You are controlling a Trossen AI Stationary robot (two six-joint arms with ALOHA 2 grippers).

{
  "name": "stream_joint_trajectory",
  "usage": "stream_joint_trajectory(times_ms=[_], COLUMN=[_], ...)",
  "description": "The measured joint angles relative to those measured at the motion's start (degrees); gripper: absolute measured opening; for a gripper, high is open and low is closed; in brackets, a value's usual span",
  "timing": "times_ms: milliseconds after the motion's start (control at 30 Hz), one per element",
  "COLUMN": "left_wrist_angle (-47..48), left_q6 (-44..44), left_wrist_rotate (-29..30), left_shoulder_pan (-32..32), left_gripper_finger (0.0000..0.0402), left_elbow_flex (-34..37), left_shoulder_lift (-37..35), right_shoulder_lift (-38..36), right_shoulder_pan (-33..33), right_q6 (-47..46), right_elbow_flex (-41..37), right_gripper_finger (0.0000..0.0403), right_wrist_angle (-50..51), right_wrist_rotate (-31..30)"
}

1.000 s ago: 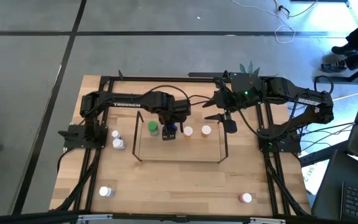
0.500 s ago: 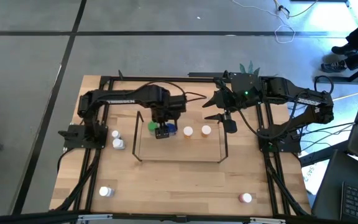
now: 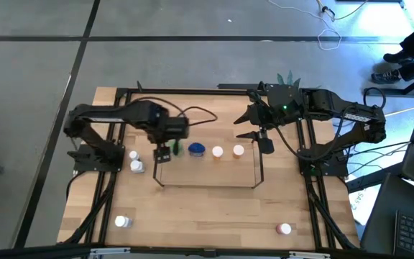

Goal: Pick and place medicine bottles onto shelf by color
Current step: Put the top big white pill bottle on the shelf

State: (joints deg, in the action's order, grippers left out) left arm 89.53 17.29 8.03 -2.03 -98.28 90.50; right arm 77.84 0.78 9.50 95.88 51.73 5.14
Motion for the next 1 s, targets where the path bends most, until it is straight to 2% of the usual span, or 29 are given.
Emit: stream_joint_trajectory(times_ms=[200, 400, 567, 767, 1000], left_wrist_angle=[0.40, -1.74, -2.12, -4.01, -10.97], left_q6=[8.54, 17.92, 22.80, 26.86, 24.39], left_wrist_rotate=[-2.23, -2.70, -2.67, -4.48, -4.51], left_shoulder_pan=[-3.51, -10.19, -14.93, -17.69, -19.76], left_gripper_finger=[0.0300, 0.0300, 0.0300, 0.0300, 0.0300], left_elbow_flex=[9.85, 20.48, 27.36, 34.05, 41.09], left_shoulder_lift=[-11.92, -21.22, -25.99, -30.03, -31.42], right_shoulder_lift=[0.00, 0.00, 0.00, 0.00, 0.00], right_shoulder_pan=[0.00, 0.00, 0.00, 0.01, 0.02], right_q6=[-0.02, 0.00, -0.02, -0.02, 0.00], right_elbow_flex=[0.00, 0.00, 0.00, 0.00, 0.00], right_gripper_finger=[0.0213, 0.0213, 0.0213, 0.0213, 0.0213], right_wrist_angle=[-0.18, -0.24, -0.55, -0.53, -0.55], right_wrist_rotate=[-0.01, 0.00, 0.00, 0.00, 0.00])
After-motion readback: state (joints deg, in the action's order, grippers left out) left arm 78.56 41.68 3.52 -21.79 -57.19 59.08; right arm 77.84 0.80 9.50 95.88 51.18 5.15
